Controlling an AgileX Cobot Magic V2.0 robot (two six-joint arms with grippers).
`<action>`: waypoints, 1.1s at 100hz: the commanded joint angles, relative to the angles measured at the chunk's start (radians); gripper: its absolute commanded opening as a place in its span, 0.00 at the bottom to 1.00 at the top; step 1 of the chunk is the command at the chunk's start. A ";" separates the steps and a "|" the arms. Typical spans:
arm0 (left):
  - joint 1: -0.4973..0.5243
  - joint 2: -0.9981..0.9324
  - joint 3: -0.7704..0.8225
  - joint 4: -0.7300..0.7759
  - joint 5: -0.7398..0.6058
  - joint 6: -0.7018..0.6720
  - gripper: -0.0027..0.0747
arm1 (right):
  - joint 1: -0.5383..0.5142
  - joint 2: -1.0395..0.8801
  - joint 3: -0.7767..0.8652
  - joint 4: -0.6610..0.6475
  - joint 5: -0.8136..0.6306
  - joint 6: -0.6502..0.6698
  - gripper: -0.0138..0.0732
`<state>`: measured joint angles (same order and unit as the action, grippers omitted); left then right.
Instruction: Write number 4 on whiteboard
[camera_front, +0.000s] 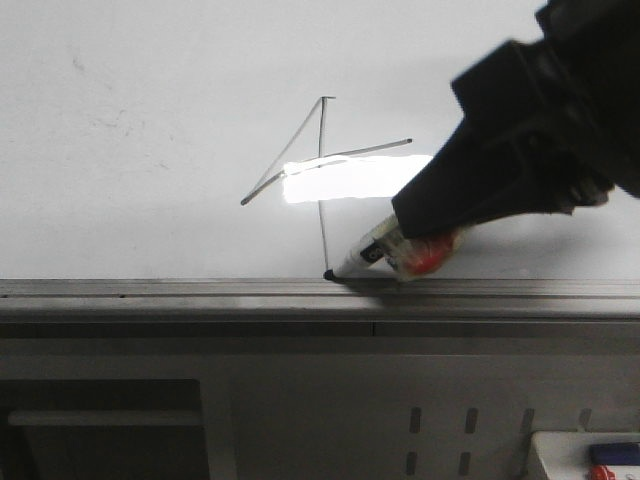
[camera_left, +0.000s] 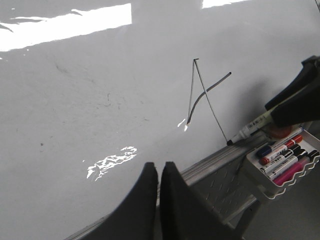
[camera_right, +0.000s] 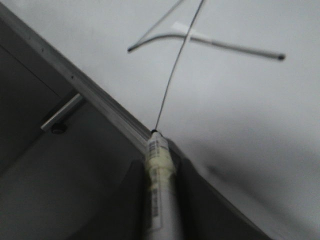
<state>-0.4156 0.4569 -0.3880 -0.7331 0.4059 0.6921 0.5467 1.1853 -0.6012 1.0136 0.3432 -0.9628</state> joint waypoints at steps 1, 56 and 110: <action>0.003 0.004 -0.028 -0.031 -0.051 -0.009 0.01 | -0.010 -0.005 0.005 -0.032 -0.078 0.001 0.09; 0.003 0.004 -0.106 -0.022 0.002 0.027 0.05 | 0.093 -0.161 -0.399 -0.036 0.223 0.001 0.09; -0.057 0.277 -0.466 -0.155 0.599 0.432 0.52 | 0.388 -0.055 -0.436 -0.313 0.213 -0.097 0.08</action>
<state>-0.4346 0.6853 -0.8068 -0.7746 0.9912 1.0684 0.8915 1.1329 -1.0016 0.6864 0.6288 -1.0326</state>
